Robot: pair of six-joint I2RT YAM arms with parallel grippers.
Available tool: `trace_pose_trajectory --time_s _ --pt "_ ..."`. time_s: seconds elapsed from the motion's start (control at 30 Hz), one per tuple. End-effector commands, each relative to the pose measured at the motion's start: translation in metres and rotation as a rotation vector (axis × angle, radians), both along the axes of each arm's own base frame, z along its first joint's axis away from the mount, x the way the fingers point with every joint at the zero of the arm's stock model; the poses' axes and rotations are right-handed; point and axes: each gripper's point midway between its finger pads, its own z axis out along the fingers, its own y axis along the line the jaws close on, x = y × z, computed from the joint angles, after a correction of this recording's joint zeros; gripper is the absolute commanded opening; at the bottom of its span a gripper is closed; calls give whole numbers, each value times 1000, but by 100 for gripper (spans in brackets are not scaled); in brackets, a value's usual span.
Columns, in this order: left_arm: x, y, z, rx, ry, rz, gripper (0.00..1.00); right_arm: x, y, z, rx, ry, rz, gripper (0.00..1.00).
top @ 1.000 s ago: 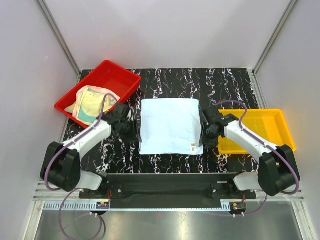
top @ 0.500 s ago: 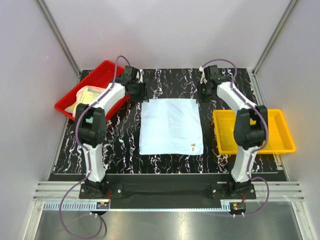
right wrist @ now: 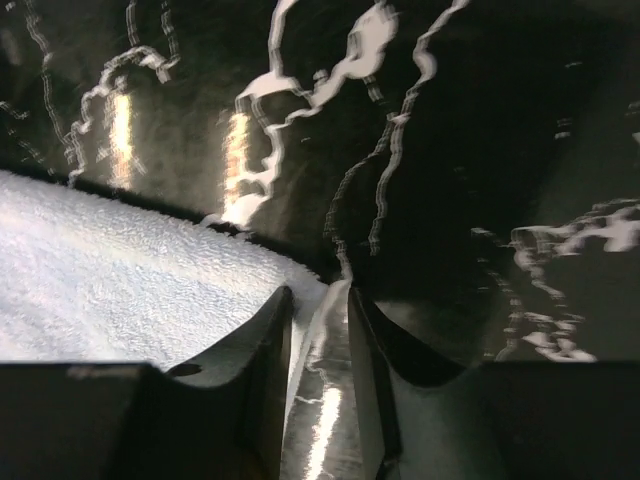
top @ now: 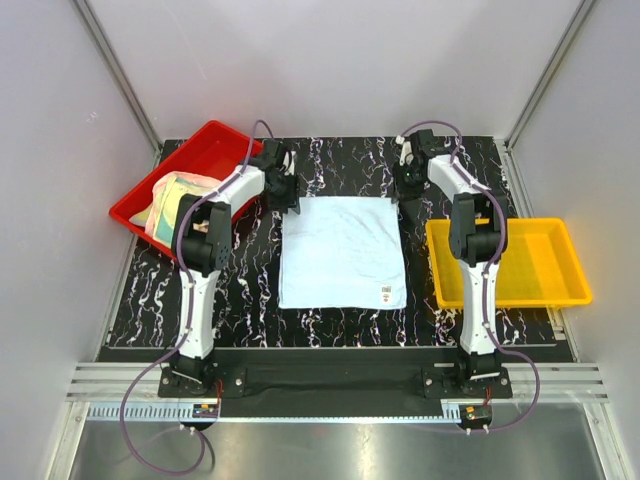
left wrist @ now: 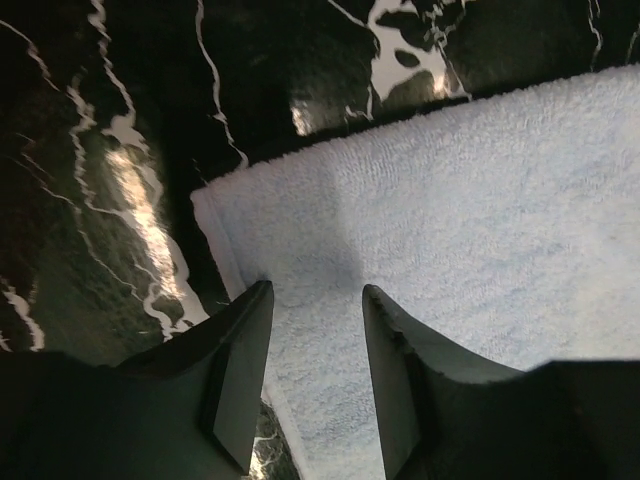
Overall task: Fold and stack the towels
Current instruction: Fold the towel
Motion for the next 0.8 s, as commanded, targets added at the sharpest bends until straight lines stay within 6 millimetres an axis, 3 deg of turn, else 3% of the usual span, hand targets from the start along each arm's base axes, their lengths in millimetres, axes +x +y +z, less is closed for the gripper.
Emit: trace_pose_trajectory --time_s 0.0,0.13,0.3,0.43,0.47,0.57,0.77 --pt "23 10 10 75 -82 -12 47 15 -6 4 -17 -35 34 36" --pt "31 10 37 91 -141 -64 48 17 -13 9 -46 -56 67 38" --pt "46 4 76 92 -250 -181 56 14 -8 38 9 -119 172 47" --pt "58 -2 70 101 -262 -263 58 12 -7 47 11 -146 265 53" --pt "56 -2 57 106 -231 -274 58 14 -8 46 17 -145 275 54" --pt "60 -3 45 114 -226 -302 57 14 -5 41 78 -116 314 56" --pt "67 5 35 172 -246 -322 55 17 -5 26 88 -77 325 53"
